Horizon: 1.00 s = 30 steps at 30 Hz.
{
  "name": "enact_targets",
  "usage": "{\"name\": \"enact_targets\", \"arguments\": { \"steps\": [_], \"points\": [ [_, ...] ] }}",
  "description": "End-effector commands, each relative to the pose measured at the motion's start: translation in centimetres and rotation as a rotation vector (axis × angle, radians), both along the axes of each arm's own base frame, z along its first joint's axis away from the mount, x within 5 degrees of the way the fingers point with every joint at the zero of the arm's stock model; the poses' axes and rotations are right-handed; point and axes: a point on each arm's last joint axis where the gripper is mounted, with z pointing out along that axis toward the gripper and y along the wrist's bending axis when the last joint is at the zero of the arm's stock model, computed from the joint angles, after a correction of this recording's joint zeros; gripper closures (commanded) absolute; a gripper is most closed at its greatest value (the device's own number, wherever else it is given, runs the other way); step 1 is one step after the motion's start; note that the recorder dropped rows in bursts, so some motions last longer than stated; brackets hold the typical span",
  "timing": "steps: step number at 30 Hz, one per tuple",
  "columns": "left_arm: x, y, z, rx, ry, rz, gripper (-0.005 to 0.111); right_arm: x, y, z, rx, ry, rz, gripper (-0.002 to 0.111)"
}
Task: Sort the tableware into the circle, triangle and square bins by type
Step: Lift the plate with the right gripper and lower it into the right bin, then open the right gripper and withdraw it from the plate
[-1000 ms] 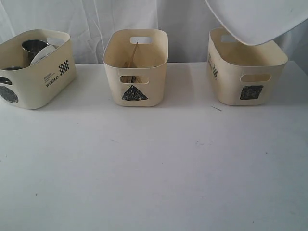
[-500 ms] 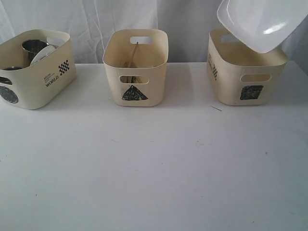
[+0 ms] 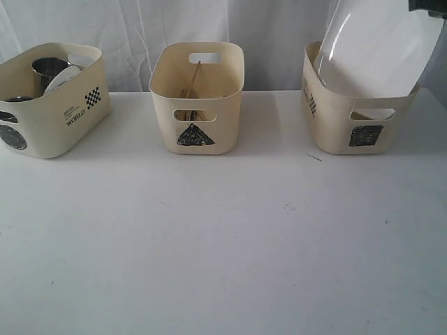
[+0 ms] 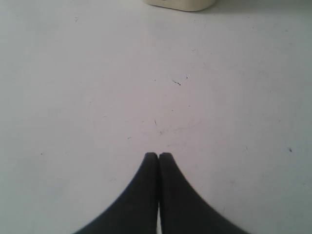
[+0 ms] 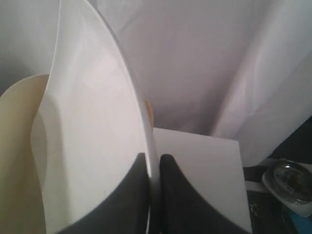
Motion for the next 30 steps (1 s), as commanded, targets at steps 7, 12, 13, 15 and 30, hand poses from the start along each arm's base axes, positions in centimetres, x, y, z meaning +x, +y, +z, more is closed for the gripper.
{"name": "enact_targets", "arguments": {
  "steps": [7, 12, 13, 15, 30],
  "points": [
    [-0.1, 0.0, -0.4, -0.005, 0.03, 0.0, 0.107, -0.3, 0.5, 0.4, 0.04, 0.026, 0.021, 0.075],
    [-0.1, 0.0, -0.4, -0.005, 0.03, 0.0, 0.107, -1.2, 1.2, 3.2, 0.08, -0.031, 0.033, 0.074],
    [-0.1, 0.0, -0.4, -0.005, 0.03, 0.0, 0.107, -1.6, 1.5, 4.2, 0.098, -0.054, 0.033, 0.075],
    [-0.1, 0.0, -0.4, -0.005, 0.03, 0.0, 0.107, -3.0, 2.2, 7.3, 0.18, -0.132, 0.007, 0.082],
    [-0.1, 0.0, -0.4, -0.005, 0.03, 0.0, 0.107, -18.3, 11.0, 14.1, 0.483, -0.605, -0.09, 0.108]
  ]
}}
